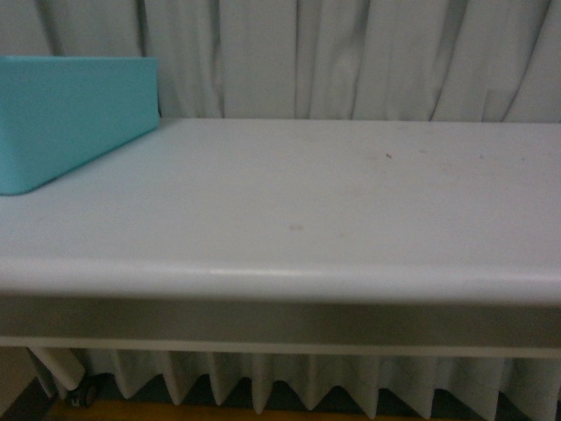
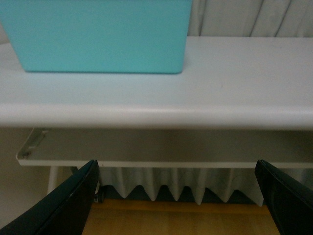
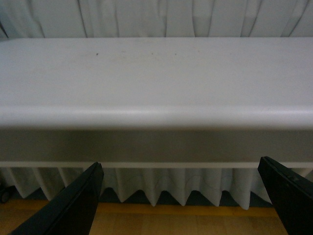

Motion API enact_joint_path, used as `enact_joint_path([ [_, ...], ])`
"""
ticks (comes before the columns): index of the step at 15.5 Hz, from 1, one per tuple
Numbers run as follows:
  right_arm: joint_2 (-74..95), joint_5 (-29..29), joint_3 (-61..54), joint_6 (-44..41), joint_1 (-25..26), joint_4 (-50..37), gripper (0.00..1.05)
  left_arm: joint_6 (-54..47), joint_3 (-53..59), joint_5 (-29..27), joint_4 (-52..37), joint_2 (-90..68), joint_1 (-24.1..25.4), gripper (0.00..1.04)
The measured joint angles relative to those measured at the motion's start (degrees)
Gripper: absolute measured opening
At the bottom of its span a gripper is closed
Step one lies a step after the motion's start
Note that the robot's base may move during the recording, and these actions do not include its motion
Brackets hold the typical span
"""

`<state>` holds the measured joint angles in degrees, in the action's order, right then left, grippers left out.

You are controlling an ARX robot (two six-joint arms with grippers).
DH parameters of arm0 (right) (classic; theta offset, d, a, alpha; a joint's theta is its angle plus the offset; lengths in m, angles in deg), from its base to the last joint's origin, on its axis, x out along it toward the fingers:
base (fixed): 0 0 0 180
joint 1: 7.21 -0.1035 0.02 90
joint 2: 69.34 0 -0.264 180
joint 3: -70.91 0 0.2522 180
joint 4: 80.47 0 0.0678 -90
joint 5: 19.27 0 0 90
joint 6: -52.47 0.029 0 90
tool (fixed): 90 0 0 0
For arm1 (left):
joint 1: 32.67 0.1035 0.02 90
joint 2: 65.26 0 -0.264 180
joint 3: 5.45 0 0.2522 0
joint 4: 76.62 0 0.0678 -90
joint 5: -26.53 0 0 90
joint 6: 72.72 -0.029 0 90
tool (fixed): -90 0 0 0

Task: Wind up and store yellow beetle toy

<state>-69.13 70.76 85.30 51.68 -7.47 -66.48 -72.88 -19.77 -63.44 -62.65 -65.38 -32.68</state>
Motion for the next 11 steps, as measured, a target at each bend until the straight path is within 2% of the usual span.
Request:
enact_joint_path([
  [11,-0.02,-0.04,0.0,-0.04,0.0,0.13,0.98,0.0,0.0,-0.09,0.2,0.02,0.0,0.98],
])
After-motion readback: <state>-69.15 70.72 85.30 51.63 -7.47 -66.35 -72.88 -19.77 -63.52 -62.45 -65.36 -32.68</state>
